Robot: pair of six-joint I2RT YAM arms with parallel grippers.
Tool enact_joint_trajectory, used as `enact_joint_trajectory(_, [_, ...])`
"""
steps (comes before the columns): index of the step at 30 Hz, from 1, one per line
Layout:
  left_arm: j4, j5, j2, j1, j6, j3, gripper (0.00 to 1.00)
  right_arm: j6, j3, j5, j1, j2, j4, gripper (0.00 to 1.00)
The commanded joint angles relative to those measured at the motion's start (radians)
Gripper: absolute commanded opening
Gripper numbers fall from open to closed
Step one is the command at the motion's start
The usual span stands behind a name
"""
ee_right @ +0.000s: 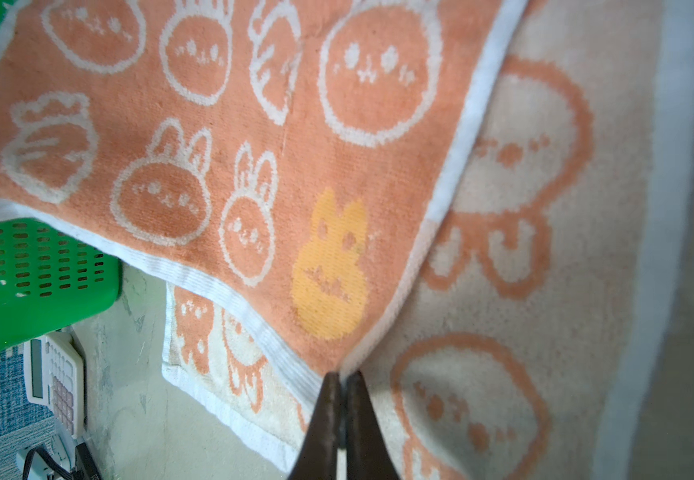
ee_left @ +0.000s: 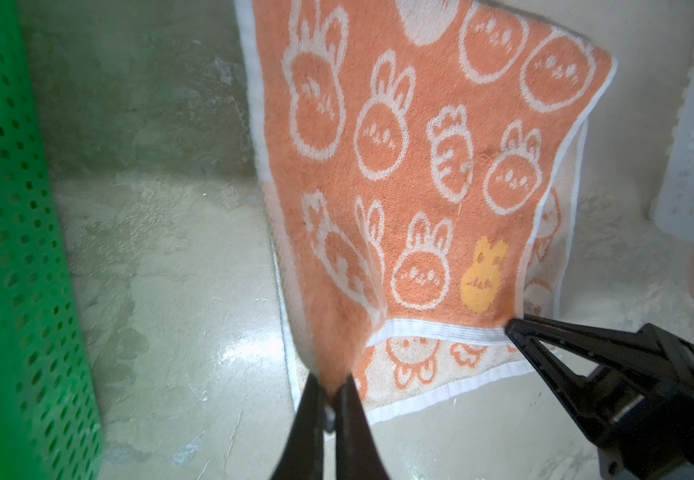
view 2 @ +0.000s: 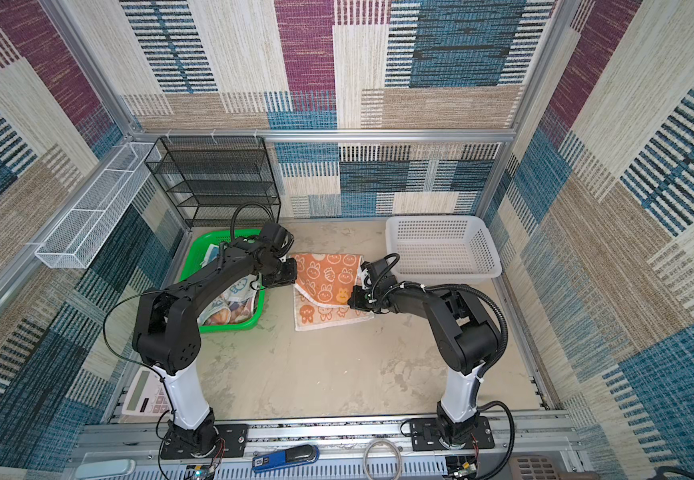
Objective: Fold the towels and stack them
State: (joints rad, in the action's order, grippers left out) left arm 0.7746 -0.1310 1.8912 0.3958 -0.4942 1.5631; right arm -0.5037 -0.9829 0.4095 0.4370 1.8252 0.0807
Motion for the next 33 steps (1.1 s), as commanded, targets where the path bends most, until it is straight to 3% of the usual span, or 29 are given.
enact_joint_trajectory(1, [-0.001, 0.007, -0.005, 0.001, -0.001, 0.004, 0.00, -0.001, -0.015, -0.012, 0.001, -0.009, 0.006, 0.00])
enact_joint_trajectory(16, [0.012, -0.032, -0.115, 0.045, -0.033, -0.017, 0.00, 0.098, -0.074, -0.044, -0.068, -0.250, 0.197, 0.00])
enact_joint_trajectory(22, [-0.005, -0.013, -0.159, 0.125, -0.069, -0.143, 0.00, 0.112, 0.034, -0.062, -0.078, -0.325, 0.197, 0.00])
enact_joint_trajectory(28, [-0.081, -0.010, -0.162, 0.138, -0.093, -0.305, 0.00, 0.098, 0.174, -0.051, -0.087, -0.311, 0.122, 0.00])
enact_joint_trajectory(33, [-0.111, -0.013, -0.154, 0.138, -0.097, -0.357, 0.00, 0.099, 0.222, -0.040, -0.090, -0.281, 0.081, 0.00])
